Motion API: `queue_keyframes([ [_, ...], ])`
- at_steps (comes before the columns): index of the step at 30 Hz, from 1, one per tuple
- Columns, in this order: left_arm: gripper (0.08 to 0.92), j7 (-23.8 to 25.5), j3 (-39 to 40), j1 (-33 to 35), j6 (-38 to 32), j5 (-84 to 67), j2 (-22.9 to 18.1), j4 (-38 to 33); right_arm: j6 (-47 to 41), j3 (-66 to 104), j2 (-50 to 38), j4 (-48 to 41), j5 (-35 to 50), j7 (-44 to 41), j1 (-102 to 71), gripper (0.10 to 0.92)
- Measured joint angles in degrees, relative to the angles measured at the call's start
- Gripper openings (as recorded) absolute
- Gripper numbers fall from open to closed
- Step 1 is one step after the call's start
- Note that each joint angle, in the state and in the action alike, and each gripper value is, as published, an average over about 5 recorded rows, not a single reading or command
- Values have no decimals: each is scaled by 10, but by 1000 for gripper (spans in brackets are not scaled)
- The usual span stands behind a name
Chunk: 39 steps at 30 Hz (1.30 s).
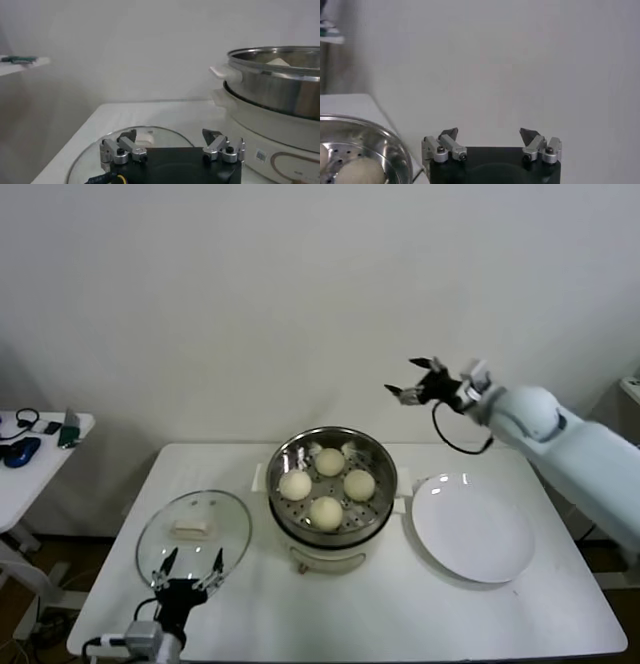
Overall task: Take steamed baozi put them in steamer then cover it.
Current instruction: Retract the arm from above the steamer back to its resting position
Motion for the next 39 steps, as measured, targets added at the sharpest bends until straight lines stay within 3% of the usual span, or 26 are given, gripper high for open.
queue_keyframes([
  [7,823,-5,-1,-3,-14,15,9,-3,64,257,-2,53,-35,12,-267,823],
  [16,823,-19,-9,1,-33,46,24,-15,153,482,73,89,-87,9,-560,823],
  [23,823,-41,-19,-4,-41,99,48,-29,233,541,147,91,-127,9,-708,823],
  [29,823,-92,-23,-10,-63,234,77,-20,288,554,202,84,-150,16,-777,823],
  [39,823,-186,-11,-28,-88,551,98,79,332,554,260,80,-177,34,-819,823],
])
